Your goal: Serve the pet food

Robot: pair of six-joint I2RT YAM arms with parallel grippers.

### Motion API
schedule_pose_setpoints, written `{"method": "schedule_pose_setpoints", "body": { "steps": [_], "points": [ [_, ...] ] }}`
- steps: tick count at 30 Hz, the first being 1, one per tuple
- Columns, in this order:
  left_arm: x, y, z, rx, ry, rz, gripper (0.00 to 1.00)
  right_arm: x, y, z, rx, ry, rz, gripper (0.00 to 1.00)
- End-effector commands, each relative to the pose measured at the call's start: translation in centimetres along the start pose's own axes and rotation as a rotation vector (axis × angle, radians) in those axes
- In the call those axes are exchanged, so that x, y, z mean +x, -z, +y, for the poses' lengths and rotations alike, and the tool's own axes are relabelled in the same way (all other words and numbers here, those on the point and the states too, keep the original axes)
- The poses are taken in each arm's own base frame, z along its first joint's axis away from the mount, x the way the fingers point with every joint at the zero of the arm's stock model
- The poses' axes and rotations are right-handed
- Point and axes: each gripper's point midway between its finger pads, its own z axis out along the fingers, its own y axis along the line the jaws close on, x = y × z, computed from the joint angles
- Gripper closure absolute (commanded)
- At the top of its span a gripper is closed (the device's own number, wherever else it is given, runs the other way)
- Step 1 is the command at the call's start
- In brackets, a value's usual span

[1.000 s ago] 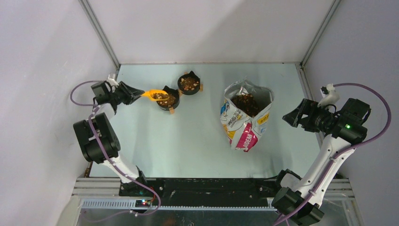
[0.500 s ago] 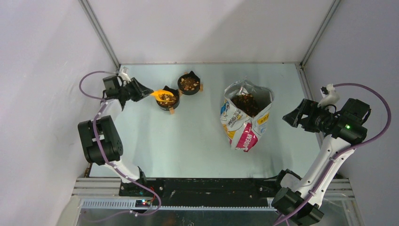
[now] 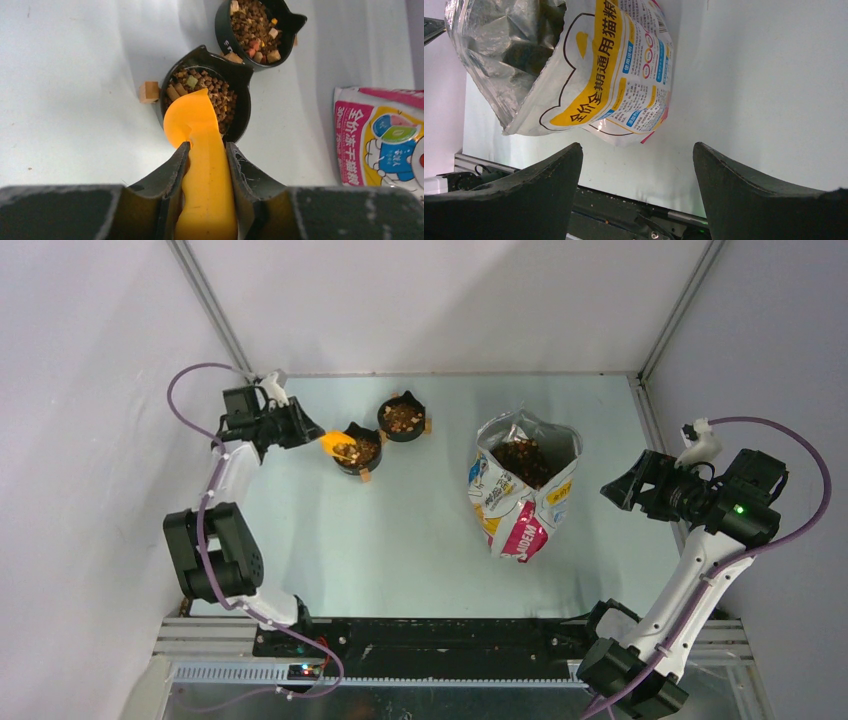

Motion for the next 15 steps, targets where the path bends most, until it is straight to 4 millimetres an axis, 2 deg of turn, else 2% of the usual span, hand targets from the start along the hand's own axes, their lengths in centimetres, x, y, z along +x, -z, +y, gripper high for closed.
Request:
{"method": "schedule_pose_setpoints", "body": {
  "steps": [1, 4, 6, 11, 15],
  "points": [
    [-0.4, 2.0, -2.6, -0.039, -0.211, 0.012, 1.00, -0.2, 0.1, 0.2, -0.002, 0.025, -0.013, 0.16],
    [-0.5, 2.3, -3.4, -0.088, -0.312, -0.005, 1.00, -0.2, 0.2, 0.3, -0.002, 0.030, -0.018, 0.16],
    [-1.2, 2.9, -3.3, -0.159, -0.359, -0.043, 1.00, -0.2, 0.2, 0.3, 0.000, 0.035, -0.022, 0.16],
    [-2.7, 4.6, -4.4, -0.210, -0.456, -0.122, 1.00, -0.2, 0.3, 0.5, -0.001, 0.040, -0.027, 0.16],
    [-3.1, 6.2, -6.5, -0.197, -0.512, -0.179, 1.00, -0.2, 0.5, 0.6, 0.000, 0.049, -0.035, 0.16]
  ]
}}
